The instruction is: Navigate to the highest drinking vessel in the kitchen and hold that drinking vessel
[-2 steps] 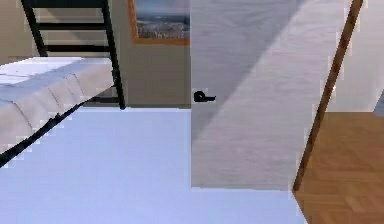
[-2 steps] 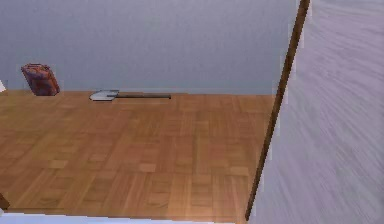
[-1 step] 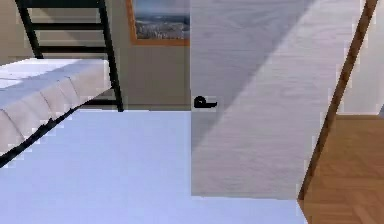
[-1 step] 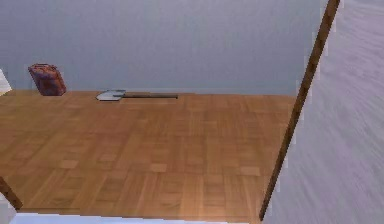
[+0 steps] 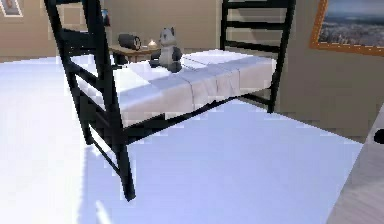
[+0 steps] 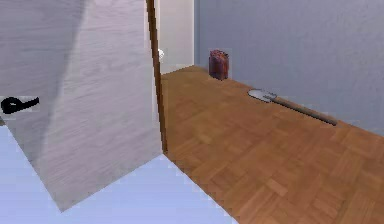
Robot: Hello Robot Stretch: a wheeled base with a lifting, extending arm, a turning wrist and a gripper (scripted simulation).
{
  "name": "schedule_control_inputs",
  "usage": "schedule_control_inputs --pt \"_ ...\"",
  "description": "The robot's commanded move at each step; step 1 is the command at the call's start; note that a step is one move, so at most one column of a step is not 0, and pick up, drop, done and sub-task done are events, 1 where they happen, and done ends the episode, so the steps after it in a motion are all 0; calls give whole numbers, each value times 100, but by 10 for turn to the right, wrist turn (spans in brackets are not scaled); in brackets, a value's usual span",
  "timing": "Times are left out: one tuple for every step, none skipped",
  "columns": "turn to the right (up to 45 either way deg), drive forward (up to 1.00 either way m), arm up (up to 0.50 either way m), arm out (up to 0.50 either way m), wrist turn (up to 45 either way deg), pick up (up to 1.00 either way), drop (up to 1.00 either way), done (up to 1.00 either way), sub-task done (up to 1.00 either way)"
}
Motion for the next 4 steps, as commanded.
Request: schedule_control_inputs --pt "-180 0 0 0 0 0 0 0 0" --pt "0 45 0 0 0 0 0 0 0" --pt "-330 0 0 0 0 0 0 0 0" --pt "0 60 0 0 0 0 0 0 0"
